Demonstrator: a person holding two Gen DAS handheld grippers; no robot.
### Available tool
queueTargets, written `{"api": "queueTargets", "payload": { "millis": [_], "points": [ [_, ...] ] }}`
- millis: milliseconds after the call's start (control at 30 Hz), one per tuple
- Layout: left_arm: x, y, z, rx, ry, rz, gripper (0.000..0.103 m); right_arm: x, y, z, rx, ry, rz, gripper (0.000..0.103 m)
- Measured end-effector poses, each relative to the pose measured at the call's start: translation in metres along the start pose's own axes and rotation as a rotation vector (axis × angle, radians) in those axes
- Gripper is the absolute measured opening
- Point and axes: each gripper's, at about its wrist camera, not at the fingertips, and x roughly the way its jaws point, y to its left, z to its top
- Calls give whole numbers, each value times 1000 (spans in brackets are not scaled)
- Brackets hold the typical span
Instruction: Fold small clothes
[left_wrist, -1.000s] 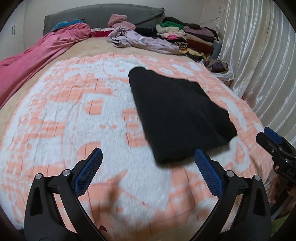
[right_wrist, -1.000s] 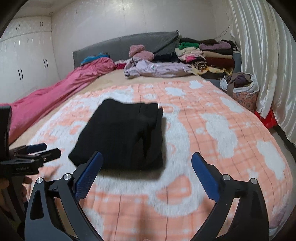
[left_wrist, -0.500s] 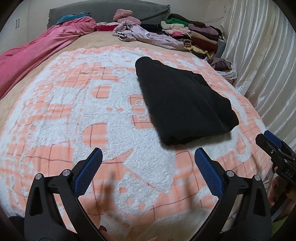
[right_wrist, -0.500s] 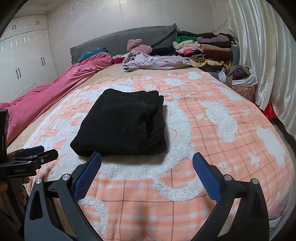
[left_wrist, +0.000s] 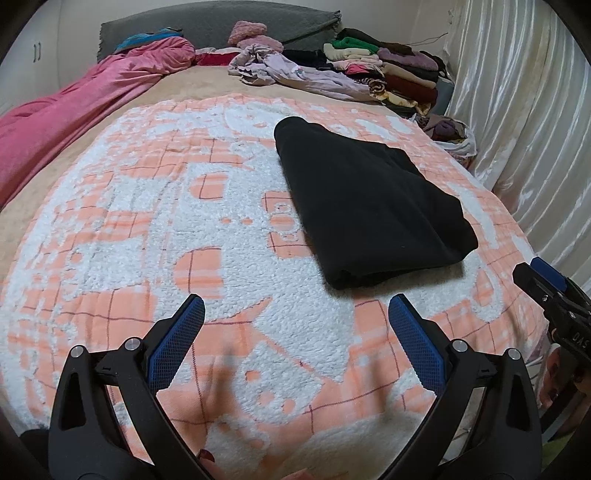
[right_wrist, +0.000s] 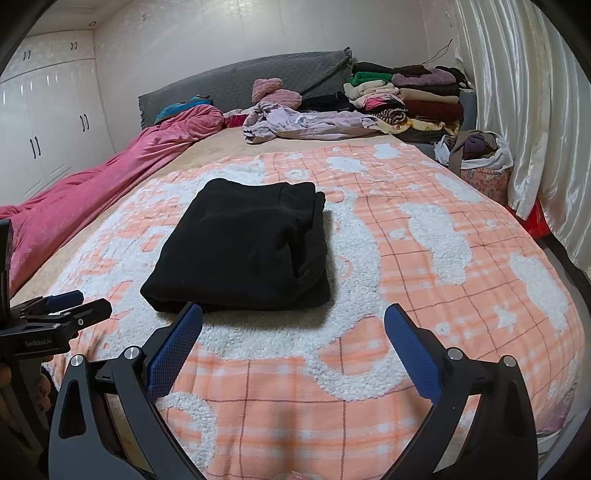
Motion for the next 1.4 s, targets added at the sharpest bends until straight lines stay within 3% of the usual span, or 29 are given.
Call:
{"api": "queueTargets", "payload": {
  "millis": [1400],
  "points": [
    [-9, 0, 3, 2, -11, 16, 93, -7, 0, 1, -3, 5, -2, 98]
  ]
}}
